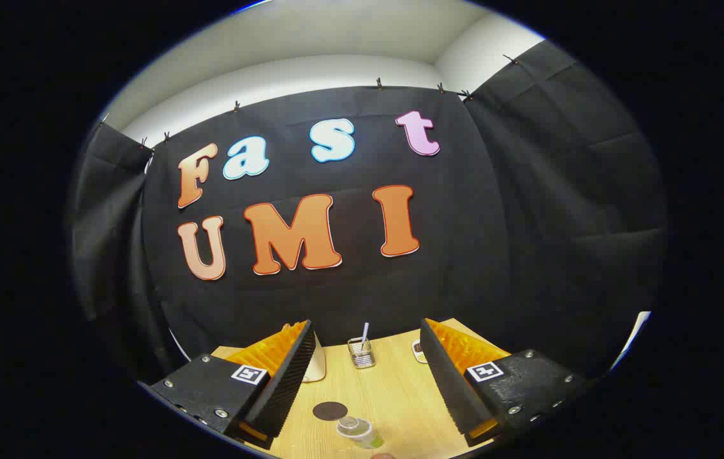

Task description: Take the bottle from table, then pour the juice into the cup, finally place the bottle on the coaster

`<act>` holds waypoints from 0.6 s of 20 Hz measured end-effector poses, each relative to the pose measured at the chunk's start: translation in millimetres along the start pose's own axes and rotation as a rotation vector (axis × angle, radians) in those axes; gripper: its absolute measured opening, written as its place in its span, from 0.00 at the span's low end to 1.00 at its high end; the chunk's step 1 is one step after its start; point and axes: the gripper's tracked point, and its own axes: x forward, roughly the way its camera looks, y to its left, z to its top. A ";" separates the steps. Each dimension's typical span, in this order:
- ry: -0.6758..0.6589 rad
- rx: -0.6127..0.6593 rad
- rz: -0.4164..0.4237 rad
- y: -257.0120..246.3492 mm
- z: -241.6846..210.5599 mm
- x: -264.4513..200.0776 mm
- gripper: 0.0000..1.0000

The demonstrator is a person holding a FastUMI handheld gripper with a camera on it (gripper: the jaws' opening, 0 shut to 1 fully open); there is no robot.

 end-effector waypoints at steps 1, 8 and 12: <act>0.001 -0.009 -0.013 -4.7 -0.6 -0.3 0.98; 0.014 -0.054 -0.021 -0.7 -1.4 -4.4 0.98; 0.026 -0.084 -0.019 5.3 -3.4 -2.9 0.98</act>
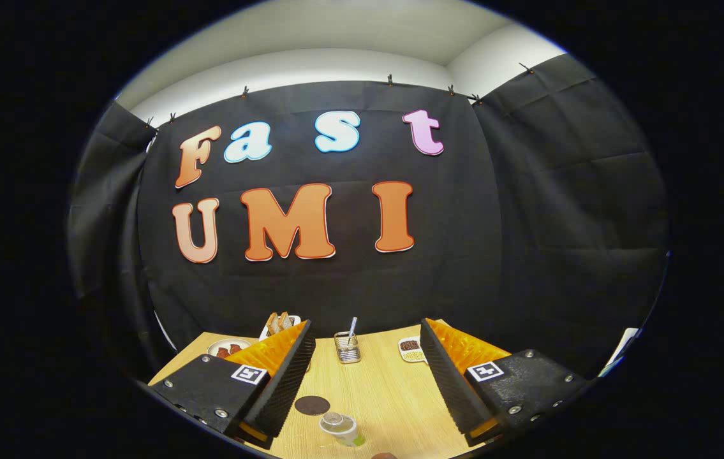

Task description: Take the bottle from table, then pour the juice into the cup, finally place the bottle on the coaster

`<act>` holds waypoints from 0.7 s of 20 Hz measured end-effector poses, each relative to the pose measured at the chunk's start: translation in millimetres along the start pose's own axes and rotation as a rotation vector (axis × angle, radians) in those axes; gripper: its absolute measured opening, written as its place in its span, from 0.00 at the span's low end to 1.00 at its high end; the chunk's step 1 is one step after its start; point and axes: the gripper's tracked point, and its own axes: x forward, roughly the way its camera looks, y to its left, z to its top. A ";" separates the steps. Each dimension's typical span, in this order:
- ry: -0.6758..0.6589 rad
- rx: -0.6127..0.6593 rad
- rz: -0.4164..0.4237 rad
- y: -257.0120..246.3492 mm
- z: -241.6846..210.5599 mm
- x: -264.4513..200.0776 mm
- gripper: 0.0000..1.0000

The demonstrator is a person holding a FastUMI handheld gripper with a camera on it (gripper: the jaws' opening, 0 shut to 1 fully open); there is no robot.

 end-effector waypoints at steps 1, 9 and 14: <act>0.006 0.001 0.010 2.8 -2.4 -0.8 0.98; 0.018 -0.042 0.043 19.2 -6.7 -1.3 0.98; 0.036 -0.048 0.076 28.4 -18.9 -4.0 0.98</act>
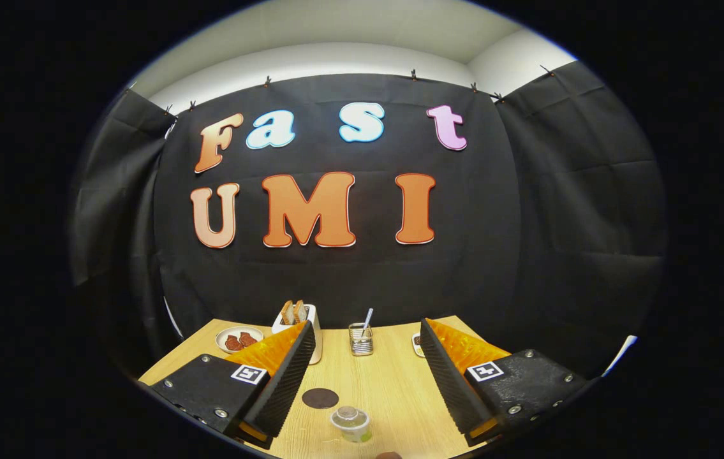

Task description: Take the bottle from table, then pour the juice into the cup, finally place the bottle on the coaster

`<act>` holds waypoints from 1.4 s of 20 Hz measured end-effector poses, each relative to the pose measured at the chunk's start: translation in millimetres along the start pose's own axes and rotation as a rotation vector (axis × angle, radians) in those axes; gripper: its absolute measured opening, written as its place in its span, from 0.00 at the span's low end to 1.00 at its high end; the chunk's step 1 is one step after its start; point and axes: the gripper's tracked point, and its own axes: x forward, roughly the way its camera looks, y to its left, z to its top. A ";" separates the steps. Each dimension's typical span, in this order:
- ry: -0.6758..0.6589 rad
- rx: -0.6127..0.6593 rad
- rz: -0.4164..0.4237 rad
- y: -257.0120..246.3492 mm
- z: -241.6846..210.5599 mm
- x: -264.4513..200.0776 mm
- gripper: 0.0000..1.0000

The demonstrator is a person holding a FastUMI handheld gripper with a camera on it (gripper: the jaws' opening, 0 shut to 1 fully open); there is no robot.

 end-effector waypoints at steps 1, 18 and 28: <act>0.002 0.000 0.003 2.5 -4.0 -2.4 0.98; 0.149 -0.088 0.071 19.5 -122.1 -28.8 0.99; 0.324 -0.141 0.068 13.7 -229.6 -4.2 0.99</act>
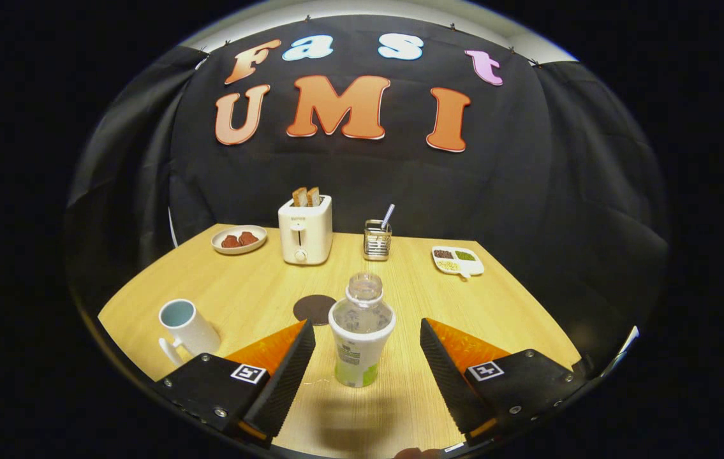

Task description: Take the bottle from table, then pour the juice into the cup, finally place the bottle on the coaster

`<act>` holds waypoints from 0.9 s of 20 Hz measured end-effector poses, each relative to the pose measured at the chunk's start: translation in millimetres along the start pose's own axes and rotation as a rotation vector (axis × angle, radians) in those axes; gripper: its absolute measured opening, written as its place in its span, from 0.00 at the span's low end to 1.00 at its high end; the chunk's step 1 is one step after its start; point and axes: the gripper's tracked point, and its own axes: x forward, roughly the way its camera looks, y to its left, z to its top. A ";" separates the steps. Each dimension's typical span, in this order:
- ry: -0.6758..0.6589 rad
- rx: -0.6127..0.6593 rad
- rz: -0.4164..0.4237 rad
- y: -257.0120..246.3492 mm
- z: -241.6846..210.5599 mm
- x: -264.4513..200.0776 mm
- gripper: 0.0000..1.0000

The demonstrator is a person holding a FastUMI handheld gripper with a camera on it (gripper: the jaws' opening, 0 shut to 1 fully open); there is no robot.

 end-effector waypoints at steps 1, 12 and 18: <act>0.009 0.002 0.002 1.6 -5.6 6.1 0.99; 0.068 0.039 -0.011 8.8 -36.9 59.5 0.99; 0.095 0.086 -0.010 11.0 -39.8 73.3 0.99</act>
